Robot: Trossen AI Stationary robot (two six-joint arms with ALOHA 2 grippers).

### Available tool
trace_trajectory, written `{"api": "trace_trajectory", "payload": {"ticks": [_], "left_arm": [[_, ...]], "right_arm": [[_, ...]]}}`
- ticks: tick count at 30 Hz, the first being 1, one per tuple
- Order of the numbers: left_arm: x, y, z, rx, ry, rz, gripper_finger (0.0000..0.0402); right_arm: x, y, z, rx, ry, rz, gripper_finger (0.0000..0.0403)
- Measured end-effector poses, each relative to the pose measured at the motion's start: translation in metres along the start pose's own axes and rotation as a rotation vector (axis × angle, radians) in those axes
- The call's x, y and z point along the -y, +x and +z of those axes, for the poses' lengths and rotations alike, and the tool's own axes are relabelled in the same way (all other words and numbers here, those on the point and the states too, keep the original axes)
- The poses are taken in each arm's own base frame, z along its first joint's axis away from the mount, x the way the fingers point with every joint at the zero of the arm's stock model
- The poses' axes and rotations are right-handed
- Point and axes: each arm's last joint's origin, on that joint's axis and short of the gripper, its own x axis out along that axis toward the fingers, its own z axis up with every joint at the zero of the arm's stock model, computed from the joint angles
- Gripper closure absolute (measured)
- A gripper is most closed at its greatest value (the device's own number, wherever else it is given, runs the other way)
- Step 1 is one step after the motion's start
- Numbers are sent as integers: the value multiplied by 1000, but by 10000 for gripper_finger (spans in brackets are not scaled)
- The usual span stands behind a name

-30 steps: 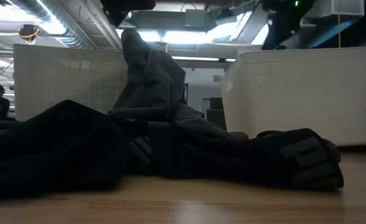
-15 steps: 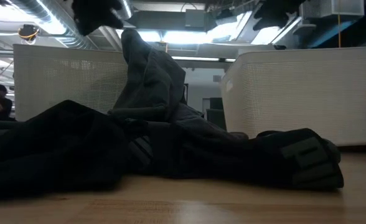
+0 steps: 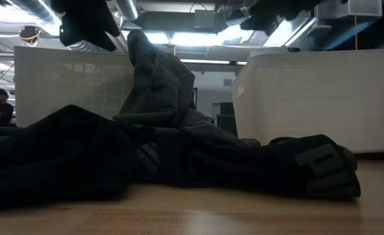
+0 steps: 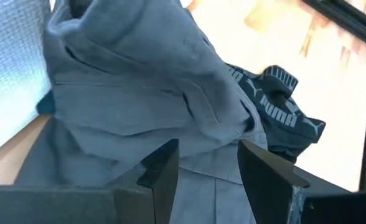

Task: Sort clothes
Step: Put the dark gray shorts into the left white laundry bin

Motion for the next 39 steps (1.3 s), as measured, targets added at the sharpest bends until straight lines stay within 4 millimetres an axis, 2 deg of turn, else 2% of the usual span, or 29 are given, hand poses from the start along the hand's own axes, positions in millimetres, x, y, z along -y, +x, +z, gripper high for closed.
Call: {"api": "trace_trajectory", "payload": {"ticks": [10,18,32,39], "left_arm": [[12,15,1,19,41,-49,247],[13,28,-2,-4,54,-19,246],[7,37,7,38,-23,26,246],[17,64,1,41,-29,32,246]], "right_arm": [[-21,65,-34,-105,-97,-2,133],[-29,110,-51,-90,-109,2,133],[-29,158,-74,7,-103,-36,133],[-31,176,-89,18,-79,-36,133]]}}
